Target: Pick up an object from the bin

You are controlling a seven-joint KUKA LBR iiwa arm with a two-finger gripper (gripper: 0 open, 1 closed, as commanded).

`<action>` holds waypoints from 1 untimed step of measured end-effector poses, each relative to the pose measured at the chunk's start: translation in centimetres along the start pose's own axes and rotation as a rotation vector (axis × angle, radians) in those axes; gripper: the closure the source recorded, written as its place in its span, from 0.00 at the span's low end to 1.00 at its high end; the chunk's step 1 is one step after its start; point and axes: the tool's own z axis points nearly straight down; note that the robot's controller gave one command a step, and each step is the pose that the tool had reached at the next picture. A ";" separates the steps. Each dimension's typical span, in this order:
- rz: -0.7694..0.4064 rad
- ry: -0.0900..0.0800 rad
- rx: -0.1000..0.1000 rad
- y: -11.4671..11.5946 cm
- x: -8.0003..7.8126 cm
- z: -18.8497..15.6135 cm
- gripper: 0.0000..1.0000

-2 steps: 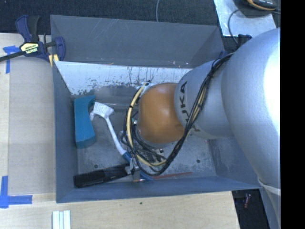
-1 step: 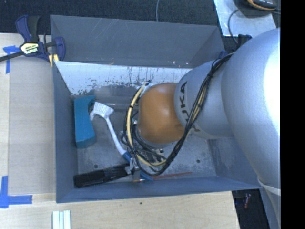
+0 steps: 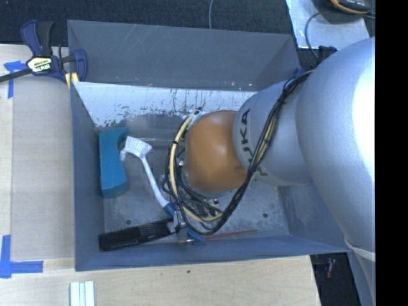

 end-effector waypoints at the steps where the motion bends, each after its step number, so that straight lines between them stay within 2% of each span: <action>1: 0.000 0.000 0.000 0.0 0.0 0.0 1.00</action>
Offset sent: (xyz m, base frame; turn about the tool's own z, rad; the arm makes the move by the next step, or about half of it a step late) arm -0.0134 0.0106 -0.0045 0.0681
